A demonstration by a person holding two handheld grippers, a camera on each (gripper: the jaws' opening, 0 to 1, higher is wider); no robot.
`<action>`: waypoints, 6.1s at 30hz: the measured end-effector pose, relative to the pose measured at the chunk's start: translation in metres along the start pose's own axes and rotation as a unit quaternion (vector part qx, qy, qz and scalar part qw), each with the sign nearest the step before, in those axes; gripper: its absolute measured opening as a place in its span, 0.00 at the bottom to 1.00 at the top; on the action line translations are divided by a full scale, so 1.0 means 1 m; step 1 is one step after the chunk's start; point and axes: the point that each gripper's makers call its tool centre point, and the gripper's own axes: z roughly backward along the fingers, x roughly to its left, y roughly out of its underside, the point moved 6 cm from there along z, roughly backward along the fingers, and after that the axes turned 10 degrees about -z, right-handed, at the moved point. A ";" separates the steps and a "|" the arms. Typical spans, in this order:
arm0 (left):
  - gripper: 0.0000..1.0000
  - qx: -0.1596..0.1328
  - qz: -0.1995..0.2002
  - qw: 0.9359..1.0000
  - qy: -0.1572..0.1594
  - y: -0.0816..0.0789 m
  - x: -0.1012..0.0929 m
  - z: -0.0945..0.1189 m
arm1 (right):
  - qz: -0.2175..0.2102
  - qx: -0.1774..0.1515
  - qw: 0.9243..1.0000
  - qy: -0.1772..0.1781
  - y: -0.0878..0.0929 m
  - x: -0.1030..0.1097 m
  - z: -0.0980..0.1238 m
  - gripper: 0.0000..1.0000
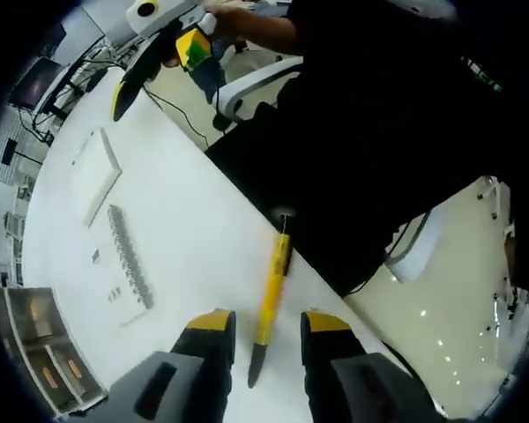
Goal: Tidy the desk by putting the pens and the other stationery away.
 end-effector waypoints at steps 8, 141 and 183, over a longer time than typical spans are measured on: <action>0.21 -0.022 0.015 0.999 0.017 -0.001 0.002 -0.002 | -0.002 0.001 1.000 -0.002 0.001 0.001 -0.002 0.61; 0.07 -0.279 0.502 0.459 -0.678 0.257 0.174 0.137 | 0.003 -0.007 1.000 -0.008 -0.001 0.013 -0.003 0.59; 0.66 -0.417 0.484 0.511 -0.575 0.155 0.072 0.094 | -0.006 -0.007 1.000 -0.013 0.003 0.008 -0.006 0.60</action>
